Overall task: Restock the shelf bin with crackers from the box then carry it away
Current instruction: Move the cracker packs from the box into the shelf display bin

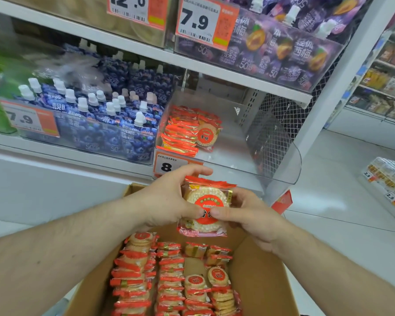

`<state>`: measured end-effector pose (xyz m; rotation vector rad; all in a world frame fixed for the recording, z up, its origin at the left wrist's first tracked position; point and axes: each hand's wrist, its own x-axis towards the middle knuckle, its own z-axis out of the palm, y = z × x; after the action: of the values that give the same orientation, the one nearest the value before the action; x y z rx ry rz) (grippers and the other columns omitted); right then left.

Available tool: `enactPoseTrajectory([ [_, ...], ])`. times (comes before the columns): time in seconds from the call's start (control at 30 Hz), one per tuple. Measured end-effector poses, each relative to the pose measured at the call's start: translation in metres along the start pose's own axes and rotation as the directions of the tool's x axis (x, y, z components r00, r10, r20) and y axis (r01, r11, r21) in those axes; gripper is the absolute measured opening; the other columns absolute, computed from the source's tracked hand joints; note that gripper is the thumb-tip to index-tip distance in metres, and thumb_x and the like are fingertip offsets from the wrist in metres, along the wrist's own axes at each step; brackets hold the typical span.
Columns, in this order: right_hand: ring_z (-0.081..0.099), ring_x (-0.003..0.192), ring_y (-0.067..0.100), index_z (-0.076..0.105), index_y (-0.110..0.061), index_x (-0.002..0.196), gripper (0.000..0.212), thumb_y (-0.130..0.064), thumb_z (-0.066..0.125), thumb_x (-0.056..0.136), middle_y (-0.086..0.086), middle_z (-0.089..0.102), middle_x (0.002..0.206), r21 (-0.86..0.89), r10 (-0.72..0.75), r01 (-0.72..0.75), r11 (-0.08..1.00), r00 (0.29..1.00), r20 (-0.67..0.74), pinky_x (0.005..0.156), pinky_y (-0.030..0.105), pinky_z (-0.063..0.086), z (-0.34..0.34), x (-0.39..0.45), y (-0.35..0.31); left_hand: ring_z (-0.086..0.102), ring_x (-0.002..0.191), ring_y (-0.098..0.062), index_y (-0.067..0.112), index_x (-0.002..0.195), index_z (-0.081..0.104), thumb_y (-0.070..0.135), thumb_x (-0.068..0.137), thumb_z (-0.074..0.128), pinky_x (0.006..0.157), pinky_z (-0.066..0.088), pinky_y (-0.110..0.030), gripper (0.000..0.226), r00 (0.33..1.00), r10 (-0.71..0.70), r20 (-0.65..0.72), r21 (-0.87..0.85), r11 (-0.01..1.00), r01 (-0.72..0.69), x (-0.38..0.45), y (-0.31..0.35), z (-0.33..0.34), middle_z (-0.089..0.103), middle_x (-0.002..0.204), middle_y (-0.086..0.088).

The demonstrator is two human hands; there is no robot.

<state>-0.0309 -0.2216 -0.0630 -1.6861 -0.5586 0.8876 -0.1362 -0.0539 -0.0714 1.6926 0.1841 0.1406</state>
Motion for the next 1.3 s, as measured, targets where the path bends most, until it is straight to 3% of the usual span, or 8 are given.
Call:
enactPoseTrajectory([
  [0.1,0.071,0.091,0.024,0.063,-0.002,0.111,0.053,-0.013,0.084,0.063,0.014,0.073,0.102,0.005,-0.118,0.118,0.993,0.993,-0.003,0.073,0.027,0.056,-0.001,-0.003,-0.015,0.056,0.107,-0.013,0.047,0.127,0.05,0.002,0.07,0.082,0.08,0.056,-0.024,0.079,0.994,0.1,-0.034,0.054,0.994,-0.098,0.002,0.009,-0.002,0.052,0.128,0.008],
  [0.27,0.048,0.073,0.019,0.07,-0.016,0.087,0.029,-0.013,0.083,0.062,0.01,0.066,0.086,0.038,-0.259,0.277,0.96,0.934,-0.247,0.057,0.026,0.031,-0.037,0.017,-0.06,0.058,0.096,0.001,0.046,0.112,0.055,0.008,0.078,0.074,0.085,0.052,-0.021,0.054,0.924,0.305,-0.229,0.249,0.936,-0.248,0.009,0.023,-0.024,0.054,0.114,0.013],
  [0.4,0.045,0.067,0.017,0.065,-0.015,0.096,0.031,-0.02,0.079,0.07,0.01,0.065,0.09,-0.076,-0.142,0.125,0.989,0.94,-0.31,0.05,0.025,0.028,-0.073,0.072,-0.081,0.033,0.124,-0.004,0.039,0.113,0.061,0.014,0.08,0.069,0.103,0.025,-0.018,0.042,0.881,0.338,-0.33,0.616,0.784,-0.07,0.017,0.015,-0.044,0.036,0.13,0.01],
  [0.57,0.043,0.055,0.013,0.062,-0.011,0.089,0.021,-0.012,0.08,0.077,0.006,0.064,0.075,-0.257,0.011,-0.115,0.96,0.927,-0.374,0.046,0.024,0.028,-0.072,0.143,-0.07,0.001,0.145,-0.024,0.047,0.13,0.05,0.014,0.081,0.066,0.115,0.019,-0.042,0.062,0.927,0.084,-0.365,0.597,0.785,0.164,0.026,0.006,-0.045,-0.009,0.156,0.008],
  [0.87,0.056,0.07,0.018,0.06,-0.002,0.105,0.038,-0.009,0.082,0.075,0.015,0.067,0.098,-0.286,0.051,-0.197,0.938,0.893,-0.448,0.057,0.028,0.048,-0.061,0.213,-0.059,0.023,0.143,-0.027,0.047,0.124,0.054,0.017,0.079,0.065,0.112,0.035,-0.041,0.055,0.942,0.104,-0.318,0.566,0.819,0.101,0.038,-0.017,-0.05,0.006,0.157,0.001],
  [1.0,0.061,0.071,0.018,0.059,-0.001,0.088,0.027,-0.008,0.082,0.075,0.015,0.065,0.095,-0.287,0.022,-0.192,0.938,0.863,-0.505,0.056,0.028,0.053,-0.054,0.227,-0.052,0.035,0.137,-0.022,0.044,0.125,0.053,0.017,0.078,0.063,0.108,0.039,-0.037,0.055,0.943,0.128,-0.308,0.564,0.822,0.072,0.038,-0.02,-0.05,0.014,0.155,0.001],
  [1.17,0.067,0.089,0.025,0.06,-0.004,0.101,0.039,-0.015,0.084,0.073,0.012,0.069,0.099,-0.369,-0.016,-0.203,0.907,0.858,-0.513,0.084,0.043,0.057,-0.048,0.235,-0.048,0.043,0.129,-0.016,0.043,0.123,0.054,0.018,0.078,0.063,0.104,0.043,-0.033,0.052,0.935,0.174,-0.31,0.571,0.82,0.036,0.039,-0.02,-0.049,0.019,0.152,0.005],
  [1.3,0.063,0.082,0.02,0.053,-0.011,0.093,0.032,-0.01,0.08,0.077,0.007,0.064,0.094,-0.372,0.001,-0.199,0.907,0.883,-0.47,0.074,0.032,0.052,-0.045,0.231,-0.046,0.046,0.122,-0.015,0.041,0.122,0.055,0.018,0.078,0.063,0.099,0.046,-0.031,0.05,0.925,0.192,-0.329,0.577,0.816,0.036,0.039,-0.018,-0.046,0.021,0.148,0.008],
])
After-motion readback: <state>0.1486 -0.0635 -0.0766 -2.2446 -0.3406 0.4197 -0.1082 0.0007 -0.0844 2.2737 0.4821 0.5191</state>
